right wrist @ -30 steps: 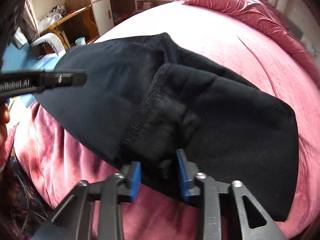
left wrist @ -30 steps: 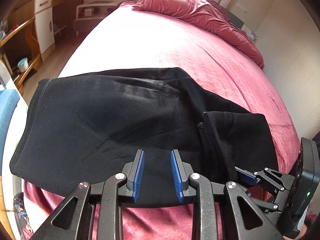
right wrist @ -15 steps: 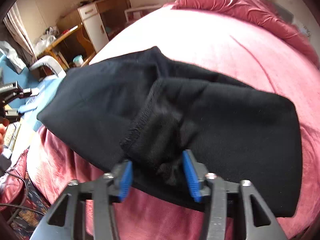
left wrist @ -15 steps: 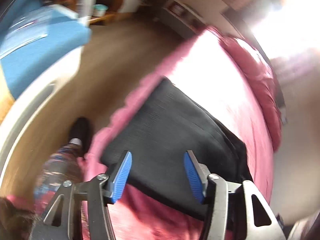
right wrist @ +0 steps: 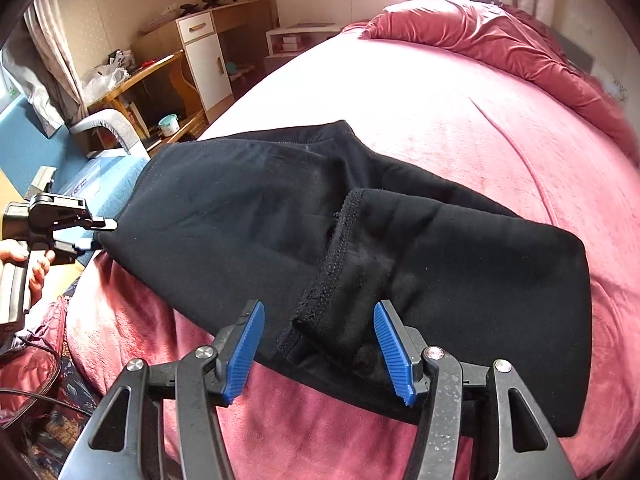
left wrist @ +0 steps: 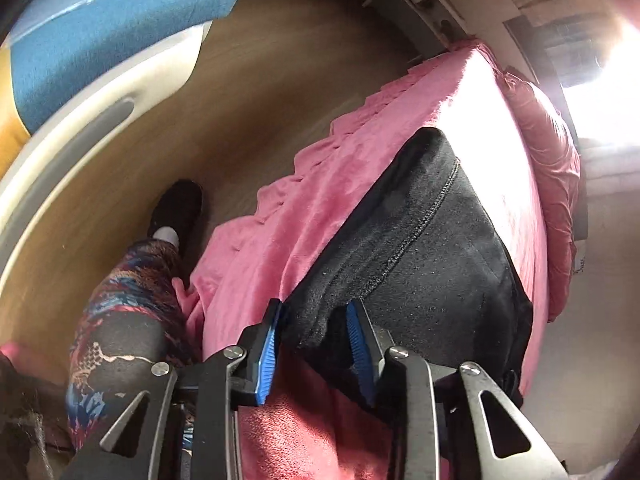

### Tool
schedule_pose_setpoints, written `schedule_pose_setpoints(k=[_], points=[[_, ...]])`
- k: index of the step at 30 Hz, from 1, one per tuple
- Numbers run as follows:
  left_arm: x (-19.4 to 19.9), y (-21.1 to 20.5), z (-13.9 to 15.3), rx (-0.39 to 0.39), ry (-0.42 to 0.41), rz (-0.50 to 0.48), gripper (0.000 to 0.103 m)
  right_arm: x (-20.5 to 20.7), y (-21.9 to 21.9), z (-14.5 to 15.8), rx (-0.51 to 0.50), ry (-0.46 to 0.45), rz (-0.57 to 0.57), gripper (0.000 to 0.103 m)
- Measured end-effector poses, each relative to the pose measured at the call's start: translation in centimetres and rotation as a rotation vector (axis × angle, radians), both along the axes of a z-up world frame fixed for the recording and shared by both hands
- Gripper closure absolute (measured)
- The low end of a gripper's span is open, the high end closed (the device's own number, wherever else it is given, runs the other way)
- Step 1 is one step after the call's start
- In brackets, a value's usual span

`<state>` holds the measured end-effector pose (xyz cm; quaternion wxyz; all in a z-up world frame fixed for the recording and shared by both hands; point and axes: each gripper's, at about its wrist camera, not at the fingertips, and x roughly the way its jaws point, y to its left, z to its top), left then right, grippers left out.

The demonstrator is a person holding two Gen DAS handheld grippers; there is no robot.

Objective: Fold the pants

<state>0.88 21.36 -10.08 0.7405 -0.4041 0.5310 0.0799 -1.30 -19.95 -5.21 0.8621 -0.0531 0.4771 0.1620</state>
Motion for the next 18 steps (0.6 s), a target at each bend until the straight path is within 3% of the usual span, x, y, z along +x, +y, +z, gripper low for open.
schedule_pose_setpoints(k=[1, 3, 6, 9, 12, 14, 18], points=[[0.0, -0.2, 0.5, 0.022, -0.018, -0.008, 0.088, 0.0, -0.2, 0.0, 0.000, 0.003, -0.006, 0.045], [-0.2, -0.4, 2.2, 0.052, -0.079, -0.004, 0.091, 0.2, -0.6, 0.1, 0.007, 0.008, -0.014, 0.045], [-0.2, -2.0, 6.3, 0.032, -0.273, -0.063, 0.091, 0.9, -1.2, 0.8, 0.069, 0.024, -0.011, 0.045], [0.2, -5.4, 10.7, -0.006, -0.466, -0.198, 0.092, 2.4, -1.8, 2.2, 0.282, 0.074, 0.008, 0.045], [1.3, -9.7, 13.7, -0.082, -0.578, -0.357, 0.092, 3.5, -1.5, 4.6, 0.436, 0.055, 0.071, 0.035], [2.0, -12.6, 15.0, -0.109, -0.608, -0.459, 0.092, 3.2, 0.1, 6.6, 0.395, -0.029, 0.180, 0.031], [3.2, -17.2, 17.1, -0.117, -0.638, -0.608, 0.092, 2.3, 2.8, 7.0, 0.343, -0.041, 0.307, 0.024]])
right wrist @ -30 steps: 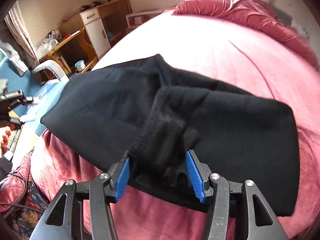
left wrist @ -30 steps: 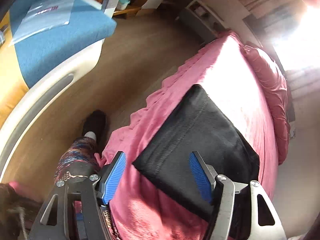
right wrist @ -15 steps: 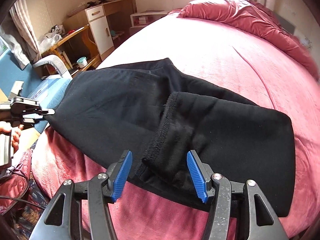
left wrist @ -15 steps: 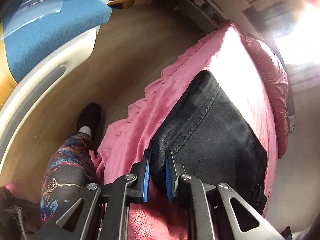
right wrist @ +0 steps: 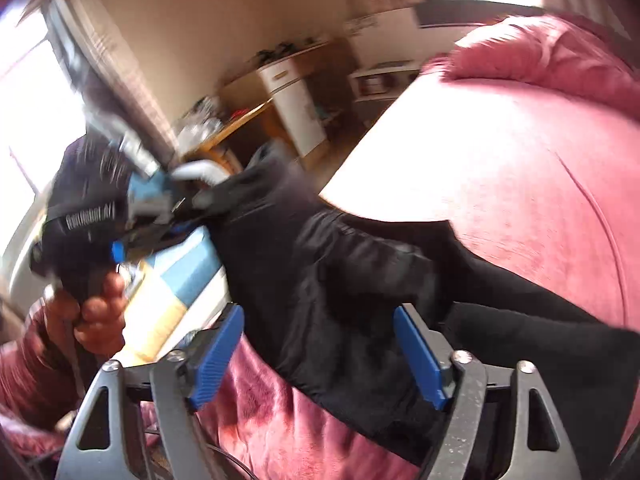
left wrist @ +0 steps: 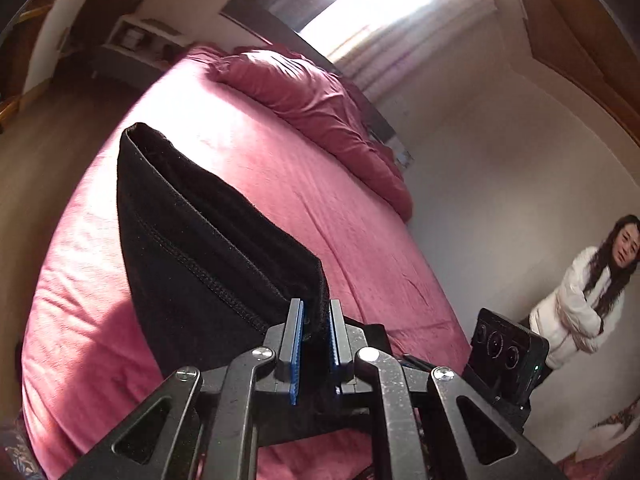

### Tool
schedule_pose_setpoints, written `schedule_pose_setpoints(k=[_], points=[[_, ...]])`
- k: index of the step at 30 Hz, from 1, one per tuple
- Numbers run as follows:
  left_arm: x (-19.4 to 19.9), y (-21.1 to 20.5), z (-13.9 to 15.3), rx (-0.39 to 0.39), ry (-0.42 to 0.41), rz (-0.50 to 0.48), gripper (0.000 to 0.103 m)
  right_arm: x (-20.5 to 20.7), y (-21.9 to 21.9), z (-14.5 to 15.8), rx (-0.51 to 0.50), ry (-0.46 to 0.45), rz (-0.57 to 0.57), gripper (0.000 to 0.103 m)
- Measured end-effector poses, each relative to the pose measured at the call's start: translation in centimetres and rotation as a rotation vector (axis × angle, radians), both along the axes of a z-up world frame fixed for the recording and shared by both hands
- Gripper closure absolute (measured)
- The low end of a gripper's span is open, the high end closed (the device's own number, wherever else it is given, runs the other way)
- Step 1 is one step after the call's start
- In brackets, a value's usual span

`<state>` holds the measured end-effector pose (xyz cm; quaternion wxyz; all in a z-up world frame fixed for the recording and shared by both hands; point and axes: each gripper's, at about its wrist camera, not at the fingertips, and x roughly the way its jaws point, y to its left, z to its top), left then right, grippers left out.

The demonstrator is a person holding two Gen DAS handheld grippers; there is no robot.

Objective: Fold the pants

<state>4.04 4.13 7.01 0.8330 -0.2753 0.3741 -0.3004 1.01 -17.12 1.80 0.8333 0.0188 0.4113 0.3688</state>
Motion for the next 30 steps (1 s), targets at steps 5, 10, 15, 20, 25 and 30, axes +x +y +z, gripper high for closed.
schedule_pose_setpoints(k=[5, 10, 15, 20, 25, 30], points=[[0.8, -3.6, 1.7, 0.046, -0.024, -0.134, 0.092, -0.9, 1.4, -0.7, -0.028, -0.054, -0.040, 0.025], [0.7, -6.5, 2.4, 0.117, -0.031, -0.232, 0.092, 0.1, 1.3, -0.4, -0.021, -0.085, -0.086, 0.051], [0.6, -8.0, 3.1, 0.123, -0.053, -0.265, 0.089, 0.6, -0.8, -0.3, -0.002, -0.061, -0.168, 0.089], [0.4, -5.7, 2.9, -0.045, -0.046, -0.209, 0.070, 0.5, -5.2, -0.4, 0.078, 0.027, -0.285, 0.090], [1.1, -2.7, 0.3, -0.078, 0.015, -0.102, 0.069, -1.2, -11.7, -0.5, 0.215, 0.106, -0.441, 0.090], [2.2, -3.3, -3.5, 0.019, 0.103, -0.072, 0.069, -2.9, -17.9, -2.6, 0.257, 0.180, -0.600, 0.090]])
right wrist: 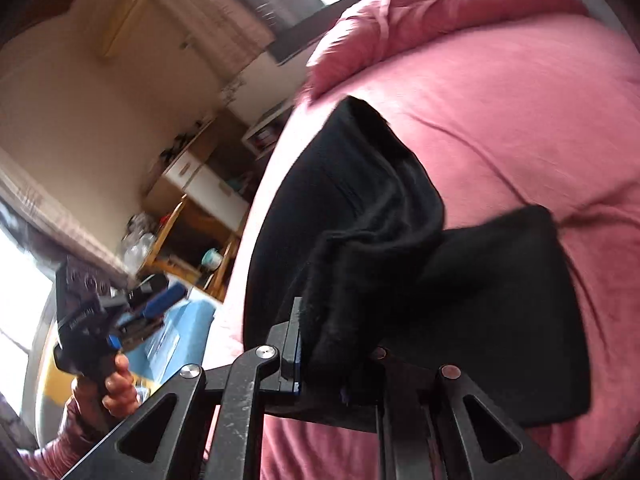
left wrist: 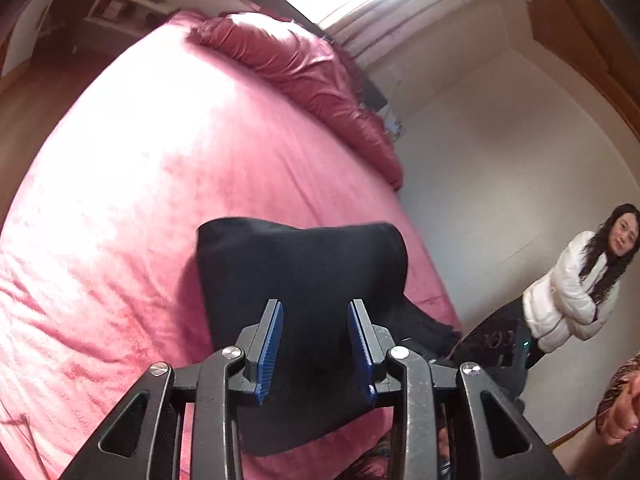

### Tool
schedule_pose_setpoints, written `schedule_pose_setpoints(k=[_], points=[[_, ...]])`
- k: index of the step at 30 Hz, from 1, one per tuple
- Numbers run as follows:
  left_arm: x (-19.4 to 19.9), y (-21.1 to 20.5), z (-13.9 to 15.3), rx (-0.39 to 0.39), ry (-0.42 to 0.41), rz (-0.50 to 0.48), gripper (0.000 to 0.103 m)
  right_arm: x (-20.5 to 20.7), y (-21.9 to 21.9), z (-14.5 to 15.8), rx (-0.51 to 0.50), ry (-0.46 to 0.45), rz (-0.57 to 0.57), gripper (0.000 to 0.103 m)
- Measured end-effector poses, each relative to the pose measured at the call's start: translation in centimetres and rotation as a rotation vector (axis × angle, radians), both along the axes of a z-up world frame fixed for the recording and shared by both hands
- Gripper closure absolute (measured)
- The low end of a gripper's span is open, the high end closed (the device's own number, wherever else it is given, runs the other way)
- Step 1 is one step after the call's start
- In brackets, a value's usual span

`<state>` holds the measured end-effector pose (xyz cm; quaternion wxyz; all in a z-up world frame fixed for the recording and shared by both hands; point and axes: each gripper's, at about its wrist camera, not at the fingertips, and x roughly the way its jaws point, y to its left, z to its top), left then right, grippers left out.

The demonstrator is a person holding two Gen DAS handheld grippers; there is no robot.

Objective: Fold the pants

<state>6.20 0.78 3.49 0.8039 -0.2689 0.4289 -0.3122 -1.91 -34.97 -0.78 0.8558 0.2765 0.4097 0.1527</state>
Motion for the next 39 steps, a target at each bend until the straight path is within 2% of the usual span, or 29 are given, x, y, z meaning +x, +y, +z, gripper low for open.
schedule_pose_setpoints(k=[3, 5, 10, 13, 15, 16, 17, 18, 20, 24, 25, 26, 27, 30, 32, 34, 37, 39], points=[[0.8, -1.8, -2.2, 0.082, 0.050, -0.002, 0.069, -1.1, -2.0, -1.8, -0.004, 0.058, -0.063, 0.090], [-0.5, -2.3, -3.3, 0.126, 0.054, -0.015, 0.069, -1.3, -3.0, -3.3, 0.002, 0.103, -0.095, 0.090], [-2.3, -7.2, -4.2, 0.302, -0.006, -0.119, 0.069, -2.2, -3.4, -6.3, -0.026, 0.201, -0.101, 0.090], [-3.1, -10.1, -5.4, 0.433, -0.015, -0.203, 0.069, -2.1, -3.6, -6.7, -0.019, 0.212, -0.096, 0.088], [-3.4, -11.3, -6.2, 0.509, -0.028, -0.226, 0.069, -1.8, -3.9, -6.7, 0.000, 0.212, -0.096, 0.085], [-3.6, -11.5, -6.4, 0.517, -0.035, -0.232, 0.069, -1.8, -4.4, -6.9, 0.021, 0.216, -0.097, 0.076], [-3.7, -11.5, -6.4, 0.519, -0.036, -0.233, 0.069, -1.7, -4.9, -7.2, 0.040, 0.214, -0.107, 0.063], [-3.6, -11.4, -6.5, 0.509, -0.029, -0.232, 0.069, -1.7, -5.2, -7.5, 0.057, 0.205, -0.124, 0.058], [-3.2, -10.7, -6.6, 0.477, -0.008, -0.225, 0.069, -1.4, -5.8, -7.6, 0.085, 0.191, -0.144, 0.056], [-3.5, -10.0, -5.7, 0.458, 0.001, -0.219, 0.069, -0.1, -6.4, -7.5, 0.097, 0.179, -0.172, 0.056], [-3.6, -9.9, -5.6, 0.452, -0.004, -0.217, 0.069, 0.3, -6.3, -7.3, 0.085, 0.177, -0.177, 0.059], [-3.7, -9.7, -5.5, 0.446, -0.012, -0.214, 0.069, 0.5, -6.3, -6.9, 0.062, 0.167, -0.182, 0.076], [-4.0, -9.6, -5.2, 0.442, -0.023, -0.207, 0.069, 0.3, -6.3, -6.0, 0.030, 0.150, -0.185, 0.085], [-4.7, -9.0, -4.2, 0.394, -0.059, -0.193, 0.069, -0.9, -6.3, -2.7, -0.057, 0.054, -0.193, 0.087], [-4.6, -9.3, -4.1, 0.393, -0.080, -0.195, 0.068, -2.1, -6.1, -0.6, -0.174, -0.006, -0.178, 0.087], [-4.5, -9.8, -4.6, 0.442, -0.059, -0.217, 0.067, -2.5, -6.0, -0.9, -0.259, 0.020, -0.167, 0.087], [-4.5, -11.2, -5.8, 0.533, -0.037, -0.250, 0.067, -1.4, -6.6, -4.2, -0.258, 0.145, -0.166, 0.084], [-4.5, -11.6, -6.0, 0.571, -0.026, -0.250, 0.067, -1.2, -7.1, -5.2, -0.216, 0.165, -0.185, 0.083]])
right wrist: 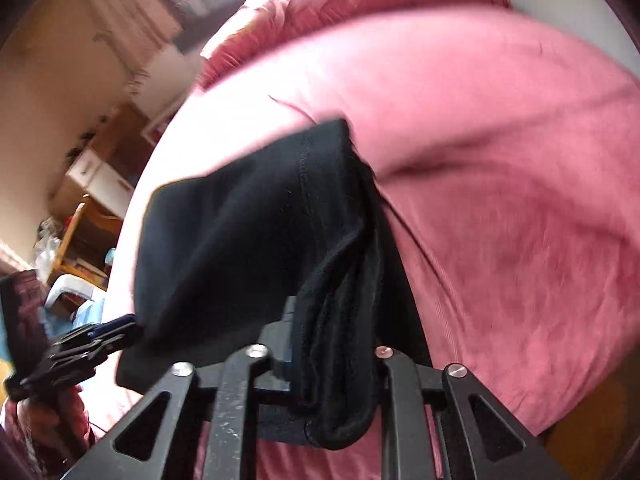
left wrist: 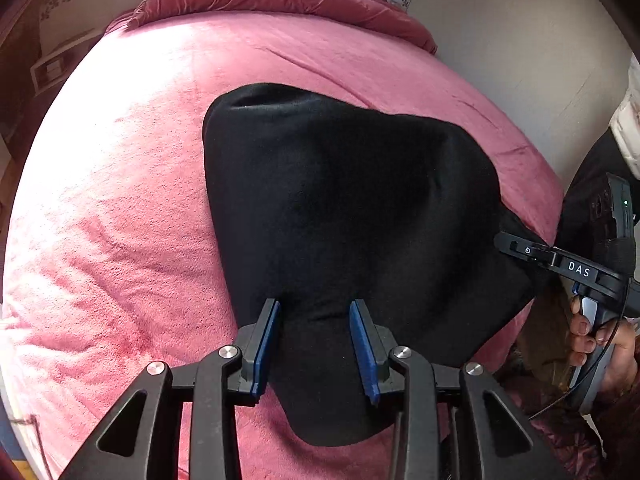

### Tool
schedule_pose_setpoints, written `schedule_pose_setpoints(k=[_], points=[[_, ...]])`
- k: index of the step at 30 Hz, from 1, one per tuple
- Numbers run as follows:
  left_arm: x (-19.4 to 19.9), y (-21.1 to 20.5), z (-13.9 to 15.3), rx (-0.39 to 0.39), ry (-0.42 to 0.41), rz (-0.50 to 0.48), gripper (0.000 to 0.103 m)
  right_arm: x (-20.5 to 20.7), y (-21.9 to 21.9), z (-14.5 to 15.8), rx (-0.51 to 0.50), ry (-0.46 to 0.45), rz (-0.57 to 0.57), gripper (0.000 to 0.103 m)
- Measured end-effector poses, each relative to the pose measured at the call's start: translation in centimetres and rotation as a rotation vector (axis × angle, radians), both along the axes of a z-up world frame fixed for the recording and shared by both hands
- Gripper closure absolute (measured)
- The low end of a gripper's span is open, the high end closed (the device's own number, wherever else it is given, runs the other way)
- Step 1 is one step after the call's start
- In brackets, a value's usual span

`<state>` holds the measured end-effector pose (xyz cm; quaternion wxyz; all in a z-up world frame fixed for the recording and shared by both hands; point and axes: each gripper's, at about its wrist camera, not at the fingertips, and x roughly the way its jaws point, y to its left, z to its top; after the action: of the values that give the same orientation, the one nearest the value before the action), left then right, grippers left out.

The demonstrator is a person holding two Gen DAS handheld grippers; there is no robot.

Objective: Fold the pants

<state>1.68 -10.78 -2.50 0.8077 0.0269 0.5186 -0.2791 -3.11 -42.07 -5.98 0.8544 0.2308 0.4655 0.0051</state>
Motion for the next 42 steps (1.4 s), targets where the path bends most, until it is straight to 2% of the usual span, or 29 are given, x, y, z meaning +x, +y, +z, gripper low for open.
schedule_pose_setpoints(k=[3, 8, 11, 15, 18, 19, 20, 21, 22, 25, 27, 30, 32, 33, 42], points=[[0.1, 0.4, 0.5, -0.017, -0.003, 0.005, 0.067, -1.2, -0.9, 0.4, 0.022, -0.012, -0.006, 0.074], [0.9, 2.1, 1.9, -0.088, -0.050, 0.047, 0.067, -2.1, -2.0, 3.1, -0.048, -0.056, -0.068, 0.054], [1.6, 2.3, 2.5, -0.103, -0.069, 0.055, 0.067, -0.9, -3.0, 4.9, -0.068, -0.091, -0.071, 0.054], [2.2, 0.4, 2.6, -0.090, -0.076, 0.018, 0.067, 3.4, -3.2, 5.7, -0.046, -0.103, -0.059, 0.054], [1.3, -0.8, 1.4, -0.040, -0.081, -0.024, 0.067, 6.8, -2.7, 4.9, -0.032, -0.050, -0.060, 0.054], [0.5, -1.1, 1.3, -0.020, -0.083, -0.036, 0.067, 7.6, -2.6, 4.4, -0.045, -0.022, -0.059, 0.057], [0.3, -1.5, 0.9, 0.002, -0.088, -0.044, 0.067, 8.2, -2.4, 4.0, -0.044, -0.006, -0.052, 0.076], [0.1, -1.7, 0.6, 0.021, -0.095, -0.047, 0.066, 8.6, -2.2, 3.5, -0.045, 0.014, -0.037, 0.087], [-0.1, -2.0, 0.4, 0.044, -0.105, -0.053, 0.066, 8.9, -1.9, 3.1, -0.078, 0.033, -0.035, 0.091], [-0.7, -2.5, 0.2, 0.074, -0.136, -0.055, 0.066, 8.7, -1.8, 1.6, -0.160, 0.075, -0.040, 0.091], [-0.7, -2.7, 0.5, 0.080, -0.147, -0.048, 0.064, 7.9, -2.4, 1.5, -0.139, 0.053, -0.052, 0.090], [-0.5, -2.8, 1.1, 0.096, -0.173, -0.046, 0.058, 6.6, -3.2, 2.4, -0.092, 0.014, -0.064, 0.081], [-0.3, -2.9, 1.2, 0.100, -0.187, -0.035, 0.055, 5.7, -3.6, 2.9, -0.075, -0.002, -0.064, 0.059], [-0.1, -2.8, 1.3, 0.099, -0.191, -0.030, 0.054, 5.2, -3.7, 3.1, -0.056, -0.008, -0.055, 0.054], [0.5, -1.4, 2.4, 0.098, -0.229, 0.013, 0.044, 3.9, -3.1, 1.9, 0.019, 0.006, 0.017, 0.037]])
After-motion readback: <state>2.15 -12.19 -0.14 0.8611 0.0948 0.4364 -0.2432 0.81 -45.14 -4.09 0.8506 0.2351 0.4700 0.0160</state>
